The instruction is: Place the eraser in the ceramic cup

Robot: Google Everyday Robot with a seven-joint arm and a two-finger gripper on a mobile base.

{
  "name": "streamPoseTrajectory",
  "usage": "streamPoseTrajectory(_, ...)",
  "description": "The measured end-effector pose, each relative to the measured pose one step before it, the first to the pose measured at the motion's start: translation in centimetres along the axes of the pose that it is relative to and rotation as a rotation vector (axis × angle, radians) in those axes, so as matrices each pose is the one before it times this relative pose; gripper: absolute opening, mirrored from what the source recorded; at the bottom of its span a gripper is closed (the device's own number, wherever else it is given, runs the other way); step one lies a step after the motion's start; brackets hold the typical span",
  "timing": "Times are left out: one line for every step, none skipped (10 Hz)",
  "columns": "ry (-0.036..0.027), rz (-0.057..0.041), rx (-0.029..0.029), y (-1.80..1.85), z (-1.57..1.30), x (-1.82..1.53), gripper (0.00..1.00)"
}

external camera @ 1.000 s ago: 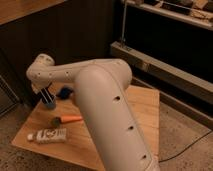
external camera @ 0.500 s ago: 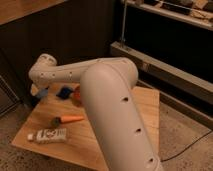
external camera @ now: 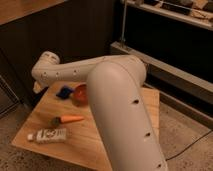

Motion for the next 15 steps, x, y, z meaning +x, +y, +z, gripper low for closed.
streamPoseTrajectory(-0.00234, 0.00876, 0.00948, -0.447, -0.789, -0.032, 0.80)
streamPoseTrajectory(-0.00144, 0.01439, 0.01519, -0.665, -1.219, 0.004, 0.80)
streamPoseTrajectory(0.00325, 0.01295, 0.01579, -0.606, -0.927, 0.103, 0.80)
streamPoseTrajectory(0.00549, 0.01332, 0.01620, -0.602, -0.754, 0.143, 0.80)
streamPoseTrajectory(0.01643, 0.02282, 0.02434, -0.903, -0.967, 0.377, 0.80)
streamPoseTrajectory(0.02410, 0.02616, 0.02041, -0.618, -0.695, 0.507, 0.80)
streamPoseTrajectory(0.01220, 0.01199, 0.00904, -0.231, -0.286, 0.260, 0.80)
streamPoseTrajectory(0.00368, 0.00201, 0.00235, -0.035, -0.017, 0.086, 0.80)
streamPoseTrajectory(-0.00017, -0.00174, -0.00164, 0.169, 0.009, -0.033, 0.80)
streamPoseTrajectory(-0.00011, 0.00022, 0.00014, -0.021, -0.006, 0.000, 0.80)
streamPoseTrajectory(0.00013, 0.00049, 0.00071, -0.059, 0.003, 0.011, 0.80)
streamPoseTrajectory(0.00011, -0.00051, -0.00051, 0.051, 0.012, -0.002, 0.80)
streamPoseTrajectory(-0.00001, 0.00024, 0.00030, -0.025, 0.000, 0.001, 0.80)
streamPoseTrajectory(0.00034, 0.00016, 0.00017, -0.017, 0.020, 0.016, 0.80)
streamPoseTrajectory(-0.00002, -0.00022, -0.00040, 0.029, 0.003, -0.002, 0.80)
